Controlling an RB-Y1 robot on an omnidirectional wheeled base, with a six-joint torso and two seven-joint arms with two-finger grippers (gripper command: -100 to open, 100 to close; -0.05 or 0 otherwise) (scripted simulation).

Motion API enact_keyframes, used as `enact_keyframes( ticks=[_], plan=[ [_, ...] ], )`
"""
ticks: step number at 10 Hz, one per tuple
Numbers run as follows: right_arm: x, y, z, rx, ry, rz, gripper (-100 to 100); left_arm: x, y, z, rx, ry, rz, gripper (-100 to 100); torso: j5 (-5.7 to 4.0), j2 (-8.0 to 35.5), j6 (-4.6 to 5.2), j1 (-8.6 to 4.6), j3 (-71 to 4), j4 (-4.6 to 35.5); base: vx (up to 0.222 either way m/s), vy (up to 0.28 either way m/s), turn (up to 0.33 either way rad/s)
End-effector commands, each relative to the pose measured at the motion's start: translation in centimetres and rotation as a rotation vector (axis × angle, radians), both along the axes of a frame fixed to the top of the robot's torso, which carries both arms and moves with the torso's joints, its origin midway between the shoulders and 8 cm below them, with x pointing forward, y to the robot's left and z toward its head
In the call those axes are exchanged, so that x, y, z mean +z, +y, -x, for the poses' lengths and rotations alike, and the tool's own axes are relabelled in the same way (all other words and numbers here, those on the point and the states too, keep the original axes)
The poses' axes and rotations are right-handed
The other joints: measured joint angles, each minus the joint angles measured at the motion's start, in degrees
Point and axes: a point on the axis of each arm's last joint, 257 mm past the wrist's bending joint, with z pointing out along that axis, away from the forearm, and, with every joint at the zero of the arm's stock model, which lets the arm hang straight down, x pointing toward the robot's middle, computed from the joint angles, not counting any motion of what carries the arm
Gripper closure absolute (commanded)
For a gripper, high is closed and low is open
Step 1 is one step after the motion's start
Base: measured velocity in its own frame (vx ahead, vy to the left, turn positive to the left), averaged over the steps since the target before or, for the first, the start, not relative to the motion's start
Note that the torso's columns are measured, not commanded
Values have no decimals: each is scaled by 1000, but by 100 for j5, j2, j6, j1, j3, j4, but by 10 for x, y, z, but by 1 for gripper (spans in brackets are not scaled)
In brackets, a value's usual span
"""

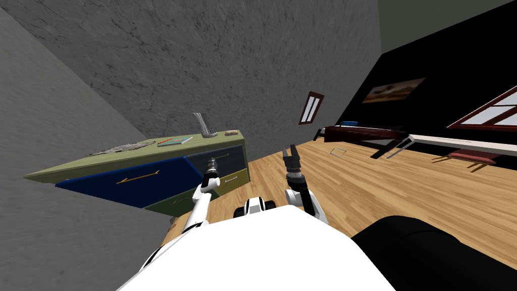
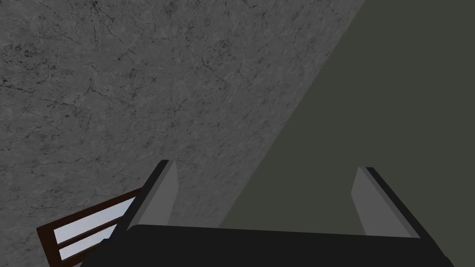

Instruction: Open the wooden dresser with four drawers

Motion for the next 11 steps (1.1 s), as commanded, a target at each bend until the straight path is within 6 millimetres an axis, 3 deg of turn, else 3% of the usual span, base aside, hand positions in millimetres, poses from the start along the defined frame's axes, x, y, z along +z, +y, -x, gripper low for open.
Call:
enact_keyframes(
  ticks=[1, 2, 3, 4, 7, 9, 10, 11],
  plan=[
    [0, 0, 0, 0, 0, 0, 0, -1, -14, 14, -44, -4, -23, 100, 4, 3, 5, 19, 1, 4, 120, 8, 272],
    [0, 0, 0, 0, 0, 0, 0, 7, -14, 18, -43, -19, -32, 100, 16, 3, -1, 25, 1, -11, 104, -7, 112],
    [0, 0, 0, 0, 0, 0, 0, -3, -28, 25, -76, -3, -30, 100, 16, 7, 14, 13, 3, -13, 129, -19, 234],
    [0, 0, 0, 0, 0, 0, 0, 4, -28, 30, -76, -18, -40, 100, 17, -4, 8, 3, -3, -22, 106, -9, 104],
    [0, 0, 0, 0, 0, 0, 0, -4, -60, 48, -145, -7, -33, 100, 19, 18, 10, -3, 9, -22, 114, -5, 169],
    [0, 0, 0, 0, 0, 0, 0, 4, -62, 56, -149, -23, -42, 100, 19, 21, 12, -11, 11, -25, 72, -17, 75],
    [0, 0, 0, 0, 0, 0, 0, -5, -79, 65, -185, -7, -28, 100, 19, 33, 21, -9, 18, -18, 73, -23, 213],
    [0, 0, 0, 0, 0, 0, 0, -1, -80, 70, -186, -15, -32, 100, 17, 24, 9, -14, 14, -20, 90, -26, 122]
  ],
)
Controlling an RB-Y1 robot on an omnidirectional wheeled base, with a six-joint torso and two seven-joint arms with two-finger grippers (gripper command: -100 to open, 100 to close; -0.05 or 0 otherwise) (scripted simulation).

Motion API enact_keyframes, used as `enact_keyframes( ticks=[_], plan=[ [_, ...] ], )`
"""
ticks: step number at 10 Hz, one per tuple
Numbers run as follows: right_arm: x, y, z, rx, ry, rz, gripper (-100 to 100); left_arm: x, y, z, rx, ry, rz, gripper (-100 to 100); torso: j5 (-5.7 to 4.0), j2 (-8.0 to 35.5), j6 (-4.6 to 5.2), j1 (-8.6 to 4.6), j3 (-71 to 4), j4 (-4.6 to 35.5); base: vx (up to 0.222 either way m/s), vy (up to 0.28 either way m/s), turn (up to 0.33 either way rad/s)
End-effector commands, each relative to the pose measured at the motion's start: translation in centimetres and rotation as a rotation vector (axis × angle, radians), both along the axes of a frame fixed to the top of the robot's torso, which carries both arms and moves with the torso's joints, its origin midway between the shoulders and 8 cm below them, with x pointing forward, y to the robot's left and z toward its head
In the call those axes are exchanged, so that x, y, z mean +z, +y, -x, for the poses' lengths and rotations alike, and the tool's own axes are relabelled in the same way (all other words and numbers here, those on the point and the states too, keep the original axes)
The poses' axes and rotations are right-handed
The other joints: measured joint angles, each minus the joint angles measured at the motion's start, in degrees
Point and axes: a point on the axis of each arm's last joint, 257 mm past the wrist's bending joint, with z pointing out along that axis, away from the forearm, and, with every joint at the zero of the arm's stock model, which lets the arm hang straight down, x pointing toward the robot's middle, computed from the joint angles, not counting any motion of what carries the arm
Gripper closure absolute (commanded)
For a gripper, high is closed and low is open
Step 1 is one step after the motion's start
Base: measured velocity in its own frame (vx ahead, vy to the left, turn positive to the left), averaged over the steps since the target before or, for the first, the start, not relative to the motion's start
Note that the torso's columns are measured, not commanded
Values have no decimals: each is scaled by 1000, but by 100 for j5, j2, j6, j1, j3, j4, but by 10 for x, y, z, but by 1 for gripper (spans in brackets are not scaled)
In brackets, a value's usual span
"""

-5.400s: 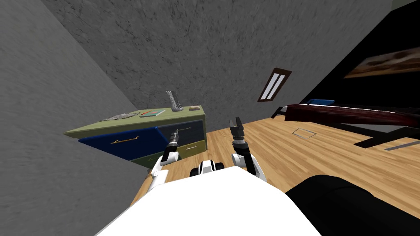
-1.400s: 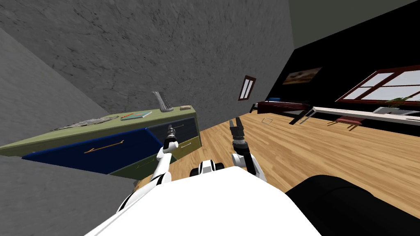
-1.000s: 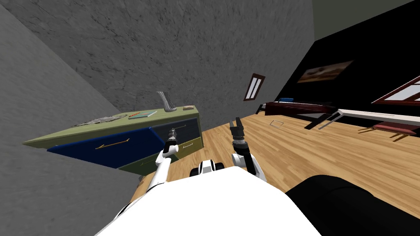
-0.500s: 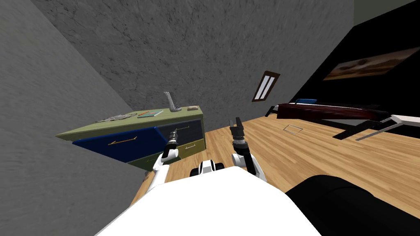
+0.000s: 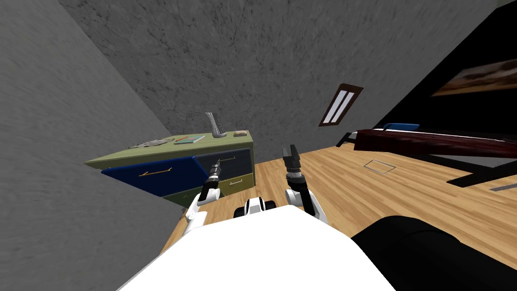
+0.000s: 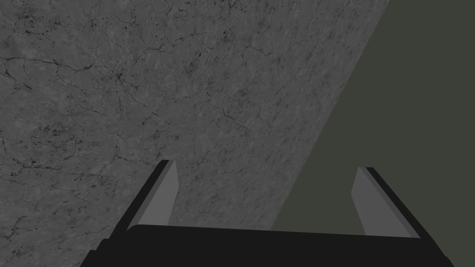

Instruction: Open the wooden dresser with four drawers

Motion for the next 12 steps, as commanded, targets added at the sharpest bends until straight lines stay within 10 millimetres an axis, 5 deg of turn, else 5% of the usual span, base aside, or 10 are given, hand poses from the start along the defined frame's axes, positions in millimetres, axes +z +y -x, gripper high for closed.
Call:
enact_keyframes(
  ticks=[1, 6, 8, 9, 12],
  plan=[
    [0, 0, 0, 0, 0, 0, 0, 5, -9, 9, -21, -9, 2, 100, -1, 0, -1, 0, -1, -1, 49, -9, -21],
    [0, 0, 0, 0, 0, 0, 0, -1, -64, 47, -128, 10, 58, 100, 0, 11, -2, 2, 5, 1, 104, -22, 175],
    [0, 0, 0, 0, 0, 0, 0, 6, -63, 50, -126, 3, 54, 100, -1, 15, -4, 1, 7, 3, 70, -31, 90],
    [0, 0, 0, 0, 0, 0, 0, 7, -64, 51, -127, 2, 55, -100, 3, 31, -2, 12, 17, 7, 10, -5, -4],
    [0, 0, 0, 0, 0, 0, 0, 15, -62, 51, -125, 0, 53, -100, 1, -13, -5, 6, -10, -5, 88, 4, -8]
  ],
)
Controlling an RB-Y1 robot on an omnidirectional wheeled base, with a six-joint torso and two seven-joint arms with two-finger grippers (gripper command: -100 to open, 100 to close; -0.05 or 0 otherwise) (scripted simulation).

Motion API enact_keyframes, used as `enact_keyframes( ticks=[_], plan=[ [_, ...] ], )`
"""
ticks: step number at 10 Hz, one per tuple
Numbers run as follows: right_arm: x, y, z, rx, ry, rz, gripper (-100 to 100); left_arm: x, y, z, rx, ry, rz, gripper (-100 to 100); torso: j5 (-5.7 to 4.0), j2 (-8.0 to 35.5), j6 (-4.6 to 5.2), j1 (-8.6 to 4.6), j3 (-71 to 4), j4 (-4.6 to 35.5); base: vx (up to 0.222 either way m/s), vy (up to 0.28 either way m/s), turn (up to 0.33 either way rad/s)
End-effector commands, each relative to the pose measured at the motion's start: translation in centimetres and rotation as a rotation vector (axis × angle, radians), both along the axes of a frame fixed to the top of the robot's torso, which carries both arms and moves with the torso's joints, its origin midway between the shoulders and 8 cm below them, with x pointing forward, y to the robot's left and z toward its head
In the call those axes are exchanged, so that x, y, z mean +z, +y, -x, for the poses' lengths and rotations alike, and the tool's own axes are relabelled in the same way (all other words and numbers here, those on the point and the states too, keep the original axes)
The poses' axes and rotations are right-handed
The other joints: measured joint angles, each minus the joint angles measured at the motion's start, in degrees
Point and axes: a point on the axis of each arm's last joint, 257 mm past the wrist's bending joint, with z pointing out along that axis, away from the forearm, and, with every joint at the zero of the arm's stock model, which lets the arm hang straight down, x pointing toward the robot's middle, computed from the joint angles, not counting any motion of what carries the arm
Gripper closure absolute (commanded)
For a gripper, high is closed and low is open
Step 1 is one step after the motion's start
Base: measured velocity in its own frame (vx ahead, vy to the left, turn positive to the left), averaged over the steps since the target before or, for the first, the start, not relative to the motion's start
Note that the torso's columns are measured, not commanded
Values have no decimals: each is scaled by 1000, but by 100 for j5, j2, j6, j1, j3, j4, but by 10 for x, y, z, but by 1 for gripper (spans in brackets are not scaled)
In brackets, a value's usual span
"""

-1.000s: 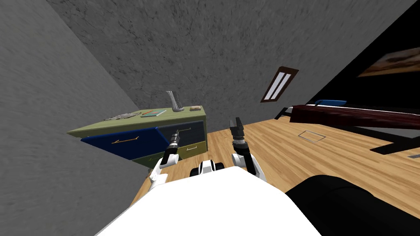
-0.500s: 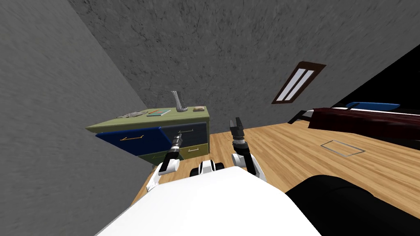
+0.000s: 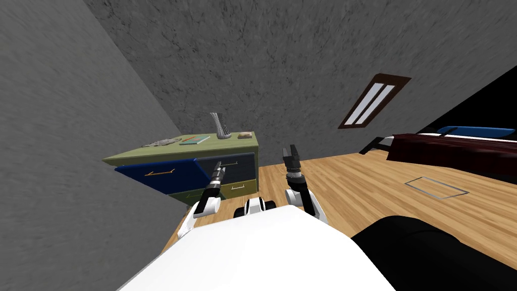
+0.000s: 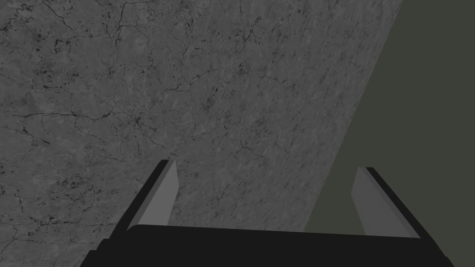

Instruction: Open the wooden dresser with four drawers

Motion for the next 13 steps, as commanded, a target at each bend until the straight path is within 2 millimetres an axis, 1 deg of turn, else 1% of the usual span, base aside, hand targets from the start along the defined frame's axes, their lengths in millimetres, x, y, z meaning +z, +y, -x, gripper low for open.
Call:
enact_keyframes(
  ticks=[1, 3, 6, 7, 8, 11, 12, 13],
  plan=[
    [0, 0, 0, 0, 0, 0, 0, -7, -2, 0, -2, 2, 2, 100, -1, 24, 0, -4, 13, 5, -65, -8, 17],
    [0, 0, 0, 0, 0, 0, 0, 2, -1, 2, -5, -5, 1, 100, 3, 46, 2, -3, 32, 6, -75, -9, 14],
    [0, 0, 0, 0, 0, 0, 0, 7, -2, 7, -11, -6, 0, 100, -11, 52, -1, -11, 31, 26, -175, -2, 18],
    [0, 0, 0, 0, 0, 0, 0, 1, -1, 6, -9, 6, 3, 100, -12, 55, -8, 0, 31, 31, -95, 9, -11],
    [0, 0, 0, 0, 0, 0, 0, 0, -2, 9, -13, 9, 3, 100, -13, 24, -9, -2, 15, 28, -115, -5, 21],
    [0, 0, 0, 0, 0, 0, 0, 6, -4, 15, -20, -1, 1, 100, -8, 65, -3, -10, 39, 25, -206, -8, 28],
    [0, 0, 0, 0, 0, 0, 0, 1, -4, 14, -18, 11, 3, 100, -12, 53, -4, -8, 32, 30, -90, -1, -1],
    [0, 0, 0, 0, 0, 0, 0, 5, -2, 19, -17, 24, 5, -100, -16, 15, -3, -10, 8, 26, -7, -7, 4]
  ],
)
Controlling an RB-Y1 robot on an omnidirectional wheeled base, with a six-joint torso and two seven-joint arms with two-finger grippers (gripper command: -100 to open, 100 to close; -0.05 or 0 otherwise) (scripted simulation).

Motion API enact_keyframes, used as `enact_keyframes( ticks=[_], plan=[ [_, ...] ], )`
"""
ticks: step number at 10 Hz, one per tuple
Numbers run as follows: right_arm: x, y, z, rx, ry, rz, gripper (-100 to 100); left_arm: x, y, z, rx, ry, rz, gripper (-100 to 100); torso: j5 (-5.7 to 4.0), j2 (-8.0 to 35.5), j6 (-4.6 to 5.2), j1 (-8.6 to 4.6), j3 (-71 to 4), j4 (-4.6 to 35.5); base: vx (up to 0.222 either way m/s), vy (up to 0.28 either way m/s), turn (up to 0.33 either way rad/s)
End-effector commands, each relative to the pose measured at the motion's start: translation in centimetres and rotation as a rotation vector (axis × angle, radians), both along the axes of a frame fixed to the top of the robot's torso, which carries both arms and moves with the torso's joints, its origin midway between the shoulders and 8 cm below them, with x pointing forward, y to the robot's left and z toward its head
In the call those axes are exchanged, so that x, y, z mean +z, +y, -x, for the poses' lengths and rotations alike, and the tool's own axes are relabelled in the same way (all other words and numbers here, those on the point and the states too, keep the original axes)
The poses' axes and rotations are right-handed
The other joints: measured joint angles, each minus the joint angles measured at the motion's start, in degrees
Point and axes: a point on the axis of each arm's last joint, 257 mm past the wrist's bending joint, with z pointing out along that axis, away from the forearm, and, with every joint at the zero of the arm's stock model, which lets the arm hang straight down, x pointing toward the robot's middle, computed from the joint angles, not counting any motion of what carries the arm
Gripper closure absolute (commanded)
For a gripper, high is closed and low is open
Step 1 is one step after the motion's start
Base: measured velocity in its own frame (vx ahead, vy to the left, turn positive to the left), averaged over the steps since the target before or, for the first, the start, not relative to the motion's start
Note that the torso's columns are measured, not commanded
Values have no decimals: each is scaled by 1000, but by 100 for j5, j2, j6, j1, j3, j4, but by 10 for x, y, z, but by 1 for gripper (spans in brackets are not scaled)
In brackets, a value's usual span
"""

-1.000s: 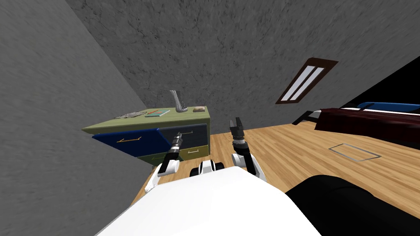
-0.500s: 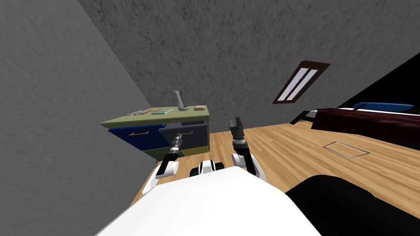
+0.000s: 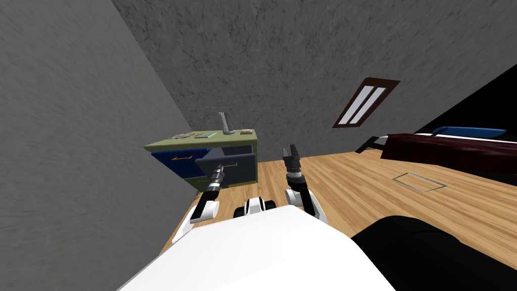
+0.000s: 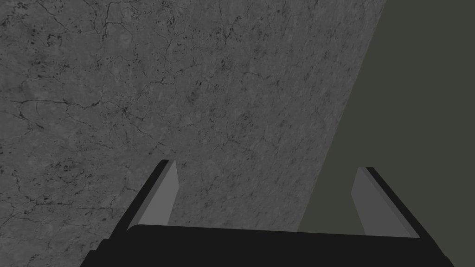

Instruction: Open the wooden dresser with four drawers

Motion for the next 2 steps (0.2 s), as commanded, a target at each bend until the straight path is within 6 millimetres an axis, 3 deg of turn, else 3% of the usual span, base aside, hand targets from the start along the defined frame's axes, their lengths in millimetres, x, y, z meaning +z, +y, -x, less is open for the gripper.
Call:
enact_keyframes(
  ticks=[1, 2],
  plan=[
    [0, 0, 0, 0, 0, 0, 0, 11, 2, 4, 0, 0, 1, -100, 5, -23, 1, -1, -15, -18, 16, -6, 7],
    [0, 0, 0, 0, 0, 0, 0, 16, 3, 5, 0, 0, 1, -100, 12, -22, 3, 4, -15, -26, 30, -5, 5]
  ],
)
